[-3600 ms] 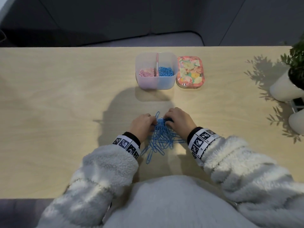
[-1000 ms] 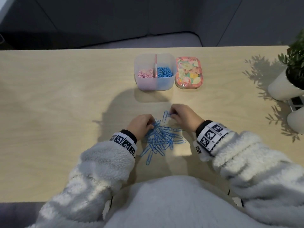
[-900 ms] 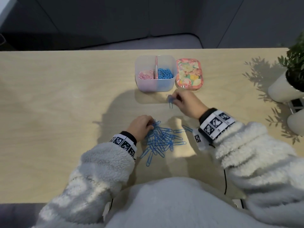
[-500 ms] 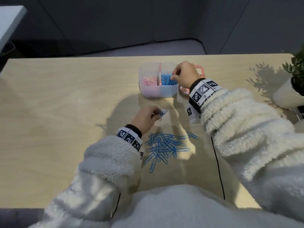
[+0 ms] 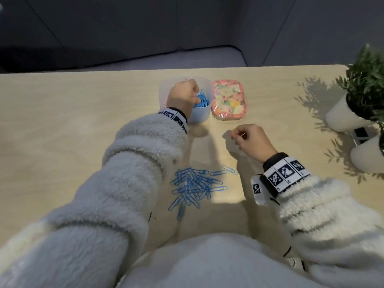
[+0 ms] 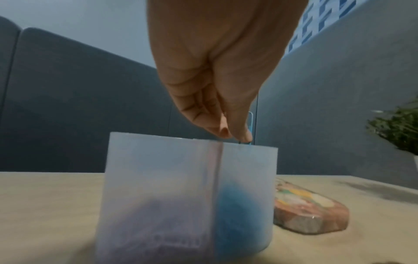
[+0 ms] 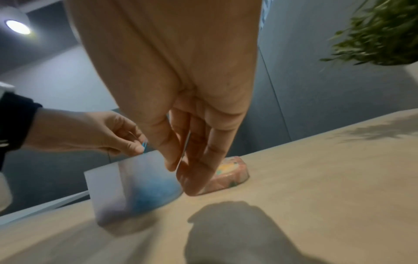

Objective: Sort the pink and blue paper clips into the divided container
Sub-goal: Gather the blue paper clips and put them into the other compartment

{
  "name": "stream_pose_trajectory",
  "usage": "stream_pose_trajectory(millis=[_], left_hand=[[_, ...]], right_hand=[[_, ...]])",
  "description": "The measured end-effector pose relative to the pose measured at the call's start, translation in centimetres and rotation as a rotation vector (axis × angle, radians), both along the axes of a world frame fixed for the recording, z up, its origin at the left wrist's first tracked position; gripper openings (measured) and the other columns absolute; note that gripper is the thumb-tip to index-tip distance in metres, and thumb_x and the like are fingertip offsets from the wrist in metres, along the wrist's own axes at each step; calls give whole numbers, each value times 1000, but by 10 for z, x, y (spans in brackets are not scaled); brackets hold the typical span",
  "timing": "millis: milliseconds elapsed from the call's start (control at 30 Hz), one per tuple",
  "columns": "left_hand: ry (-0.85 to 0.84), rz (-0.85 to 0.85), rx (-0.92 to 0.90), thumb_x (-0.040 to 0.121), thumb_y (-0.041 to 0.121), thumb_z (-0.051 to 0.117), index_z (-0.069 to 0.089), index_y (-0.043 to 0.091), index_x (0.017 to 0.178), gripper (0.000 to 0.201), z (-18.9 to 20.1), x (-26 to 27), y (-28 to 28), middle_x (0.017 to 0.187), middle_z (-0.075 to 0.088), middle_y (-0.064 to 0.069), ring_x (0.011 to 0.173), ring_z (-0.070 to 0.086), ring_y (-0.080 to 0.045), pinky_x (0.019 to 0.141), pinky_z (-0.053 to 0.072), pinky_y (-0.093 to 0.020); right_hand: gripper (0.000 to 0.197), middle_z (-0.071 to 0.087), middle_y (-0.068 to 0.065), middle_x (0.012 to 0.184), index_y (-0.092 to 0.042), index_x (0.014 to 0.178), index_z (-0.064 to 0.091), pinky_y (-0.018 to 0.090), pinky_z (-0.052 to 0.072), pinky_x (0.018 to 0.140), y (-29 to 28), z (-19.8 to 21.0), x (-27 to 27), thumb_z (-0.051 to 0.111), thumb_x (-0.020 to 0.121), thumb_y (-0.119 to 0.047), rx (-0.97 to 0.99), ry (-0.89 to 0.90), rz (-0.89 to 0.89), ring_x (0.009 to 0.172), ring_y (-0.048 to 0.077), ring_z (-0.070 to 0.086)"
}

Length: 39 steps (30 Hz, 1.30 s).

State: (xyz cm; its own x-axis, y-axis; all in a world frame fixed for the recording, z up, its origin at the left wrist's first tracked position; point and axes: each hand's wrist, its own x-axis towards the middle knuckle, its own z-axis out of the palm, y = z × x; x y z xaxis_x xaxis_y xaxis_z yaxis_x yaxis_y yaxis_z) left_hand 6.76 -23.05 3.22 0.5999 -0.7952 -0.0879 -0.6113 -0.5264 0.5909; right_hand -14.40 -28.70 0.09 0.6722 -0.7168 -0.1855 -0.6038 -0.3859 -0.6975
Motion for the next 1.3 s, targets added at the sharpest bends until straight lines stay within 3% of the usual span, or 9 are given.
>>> stream_pose_trajectory(millis=[67,167,233,333,433,533,700,933,1300], left_hand=[[-51,-26,35,86,9,54,63,7,101,18,-5,0,2,104,67,-17,100,60,-33,86,46,-35],[-157,-105,70,92,6,41,64,9,109,29,-13,-3,9,108,65,-18,103,54,-34,87,41,-36],[-253,-130,-43,90,1,36,64,5,107,34,-15,-8,17,104,66,-21,98,53,-35,86,45,-42],[-249,-165,-195,91,7,37,65,2,107,32,-10,-24,37,105,65,-19,99,56,-35,87,45,-38],[-132,-366,-3,90,15,53,65,7,105,21,-21,-47,72,106,65,-12,100,57,-29,85,40,-31],[-32,-503,256,83,31,64,60,13,117,39,-41,-62,108,118,59,-10,109,50,-28,97,40,-38],[11,-518,297,70,45,74,58,16,116,57,-62,-77,136,111,53,-7,102,47,-24,93,41,-37],[3,-454,294,82,21,66,60,10,107,28,-68,-86,131,109,56,-11,104,49,-28,89,41,-36],[-80,-476,336,90,16,54,55,5,104,18,-67,-84,129,109,57,-13,103,49,-29,83,36,-34]], right_hand=[[16,57,-12,64,-14,78,67,23,37,73,7,-10,-11,56,83,-4,-29,101,32,67,18,56],[16,66,5,82,-16,84,67,25,38,74,20,-22,-21,55,80,-7,-27,231,100,88,28,62],[13,63,10,90,-11,91,63,27,37,75,30,-26,-23,61,79,-15,-39,281,180,93,29,58],[37,51,7,92,-13,88,55,35,41,81,42,-32,-29,74,69,-39,-76,347,319,94,29,51],[56,43,1,98,-14,98,53,39,43,80,54,-33,-38,79,60,-46,-64,360,391,92,20,40],[67,44,4,109,-12,112,53,39,42,84,65,-33,-43,81,60,-42,-73,329,447,99,18,37],[53,47,5,112,-14,115,56,38,44,85,78,-38,-37,76,70,-35,-132,292,431,107,23,42],[27,56,10,105,-11,112,64,39,46,84,86,-35,-19,53,88,-15,-186,320,426,105,26,50],[15,57,18,100,-2,93,52,41,44,76,90,-42,-17,45,83,5,-208,361,311,94,35,52]])
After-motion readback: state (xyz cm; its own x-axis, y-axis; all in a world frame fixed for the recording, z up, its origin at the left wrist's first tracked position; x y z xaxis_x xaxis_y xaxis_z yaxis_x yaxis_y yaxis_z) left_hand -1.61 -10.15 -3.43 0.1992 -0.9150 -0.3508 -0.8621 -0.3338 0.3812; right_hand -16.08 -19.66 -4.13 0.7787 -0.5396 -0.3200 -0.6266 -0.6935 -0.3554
